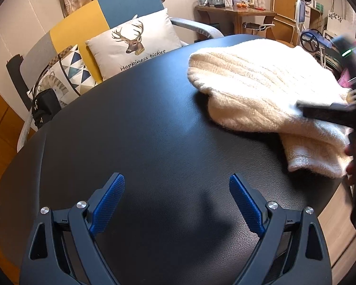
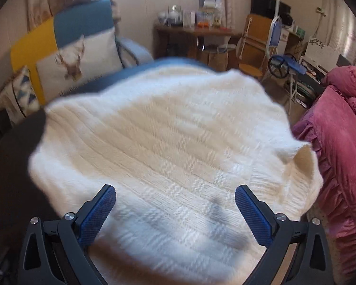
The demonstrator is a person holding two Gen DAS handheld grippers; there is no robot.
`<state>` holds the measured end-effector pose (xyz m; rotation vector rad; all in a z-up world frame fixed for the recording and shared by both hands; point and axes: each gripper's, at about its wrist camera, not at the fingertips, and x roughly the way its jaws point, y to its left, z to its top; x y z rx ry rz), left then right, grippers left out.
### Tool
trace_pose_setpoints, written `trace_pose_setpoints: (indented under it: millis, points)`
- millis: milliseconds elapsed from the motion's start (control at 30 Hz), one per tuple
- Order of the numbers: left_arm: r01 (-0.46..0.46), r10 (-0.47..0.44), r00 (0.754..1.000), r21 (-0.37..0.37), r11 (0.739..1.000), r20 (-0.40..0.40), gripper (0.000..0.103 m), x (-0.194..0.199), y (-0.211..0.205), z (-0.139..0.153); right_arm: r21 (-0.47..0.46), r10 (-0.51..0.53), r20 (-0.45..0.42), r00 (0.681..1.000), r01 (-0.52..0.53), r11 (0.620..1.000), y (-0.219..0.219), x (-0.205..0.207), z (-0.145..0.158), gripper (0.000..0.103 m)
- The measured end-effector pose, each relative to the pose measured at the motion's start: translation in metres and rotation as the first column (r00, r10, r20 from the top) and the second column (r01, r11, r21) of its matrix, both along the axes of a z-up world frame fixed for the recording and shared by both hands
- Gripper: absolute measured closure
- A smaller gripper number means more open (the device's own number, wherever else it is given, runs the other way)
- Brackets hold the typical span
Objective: Fold clothes
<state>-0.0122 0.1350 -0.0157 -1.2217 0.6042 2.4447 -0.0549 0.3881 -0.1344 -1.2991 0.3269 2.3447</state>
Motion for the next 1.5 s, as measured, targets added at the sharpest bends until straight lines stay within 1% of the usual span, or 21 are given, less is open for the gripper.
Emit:
trace_pose_setpoints:
  millis: [33, 67, 100, 133, 267, 400, 500, 633, 733, 833, 900, 967, 1033, 1133, 1167, 1233, 1300, 1367, 1433, 1500]
  points:
    - [-0.001, 0.001, 1.000, -0.002, 1.000, -0.003, 0.010, -0.001, 0.000, 0.000, -0.029, 0.011, 0.046, 0.999, -0.010, 1.000, 0.000, -0.007, -0.015, 0.000]
    - [-0.001, 0.001, 1.000, -0.005, 1.000, -0.005, 0.010, -0.001, -0.001, 0.000, -0.037, 0.003, 0.046, 0.999, -0.001, 0.999, 0.000, -0.009, -0.023, 0.000]
    - [-0.002, 0.002, 1.000, -0.006, 1.000, -0.006, 0.010, -0.002, -0.001, 0.000, -0.025, -0.012, 0.020, 1.000, 0.013, 1.000, -0.002, -0.009, -0.023, 0.000]
    - [-0.004, 0.004, 1.000, -0.007, 1.000, -0.006, 0.010, -0.003, -0.002, -0.001, -0.019, -0.017, 0.016, 1.000, 0.017, 1.000, -0.004, -0.009, -0.024, 0.000]
    - [-0.022, 0.022, 1.000, -0.014, 1.000, 0.007, 0.010, -0.010, -0.004, -0.005, -0.026, -0.018, 0.024, 1.000, 0.018, 0.999, -0.012, -0.010, -0.026, 0.000]
    - [-0.048, 0.048, 0.999, -0.014, 0.999, 0.005, 0.010, -0.011, -0.010, -0.007, -0.028, 0.008, 0.039, 0.999, -0.007, 1.000, -0.027, -0.012, -0.027, 0.000]
    - [-0.063, 0.063, 0.998, -0.016, 0.998, 0.000, 0.010, -0.013, -0.016, -0.007, -0.047, 0.019, 0.046, 0.999, -0.016, 0.999, -0.040, -0.013, -0.028, 0.000]
    - [-0.086, 0.086, 0.996, -0.023, 0.996, -0.013, 0.010, -0.017, -0.025, -0.008, -0.087, 0.086, 0.051, 0.995, -0.081, 0.993, -0.070, -0.016, -0.030, 0.000]
    - [-0.111, 0.109, 0.993, -0.035, 0.993, -0.047, 0.010, -0.019, -0.033, -0.006, -0.110, 0.141, 0.042, 0.989, -0.135, 0.985, -0.094, -0.017, -0.033, 0.000]
    - [-0.154, 0.150, 0.986, -0.047, 0.987, -0.075, 0.010, -0.025, -0.045, -0.005, -0.113, 0.171, 0.028, 0.985, -0.167, 0.980, -0.114, -0.018, -0.035, 0.000]
    - [-0.173, 0.170, 0.983, -0.047, 0.984, -0.069, 0.010, -0.031, -0.050, -0.006, -0.113, 0.189, 0.022, 0.982, -0.185, 0.976, -0.125, -0.018, -0.037, 0.000]
    - [-0.172, 0.168, 0.983, -0.051, 0.984, -0.072, 0.010, -0.038, -0.048, -0.007, -0.113, 0.200, 0.017, 0.980, -0.197, 0.974, -0.129, -0.014, -0.039, 0.000]
    - [-0.154, 0.149, 0.985, -0.063, 0.986, -0.088, 0.010, -0.046, -0.041, -0.005, -0.123, 0.213, 0.006, 0.977, -0.211, 0.970, -0.130, -0.009, -0.039, 0.000]
    - [-0.097, 0.087, 0.990, -0.082, 0.992, -0.111, 0.010, -0.062, -0.020, 0.002, -0.162, 0.238, -0.024, 0.971, -0.238, 0.958, -0.125, 0.002, -0.038, 0.000]
    - [-0.068, 0.058, 0.991, -0.077, 0.995, -0.124, 0.010, -0.068, -0.010, 0.005, -0.172, 0.246, -0.032, 0.969, -0.248, 0.953, -0.125, 0.006, -0.037, 0.000]
    - [-0.013, -0.001, 0.988, -0.088, 0.996, -0.157, 0.010, -0.077, 0.009, 0.008, -0.185, 0.261, -0.042, 0.964, -0.264, 0.947, -0.127, 0.014, -0.033, 0.000]
    - [0.012, -0.044, 0.973, -0.143, 0.990, -0.228, 0.010, -0.089, 0.029, 0.008, -0.191, 0.273, -0.049, 0.961, -0.277, 0.942, -0.124, 0.020, -0.035, 0.000]
    - [0.034, -0.097, 0.950, -0.212, 0.977, -0.295, 0.010, -0.103, 0.050, 0.005, -0.195, 0.281, -0.053, 0.958, -0.286, 0.938, -0.124, 0.025, -0.036, 0.000]
    - [0.046, -0.125, 0.945, -0.256, 0.965, -0.301, 0.010, -0.120, 0.063, -0.004, -0.200, 0.289, -0.051, 0.956, -0.293, 0.935, -0.123, 0.030, -0.038, 0.000]
    - [0.068, -0.154, 0.953, -0.313, 0.947, -0.259, 0.010, -0.141, 0.076, -0.019, -0.206, 0.294, -0.046, 0.955, -0.297, 0.932, -0.122, 0.038, -0.039, 0.000]
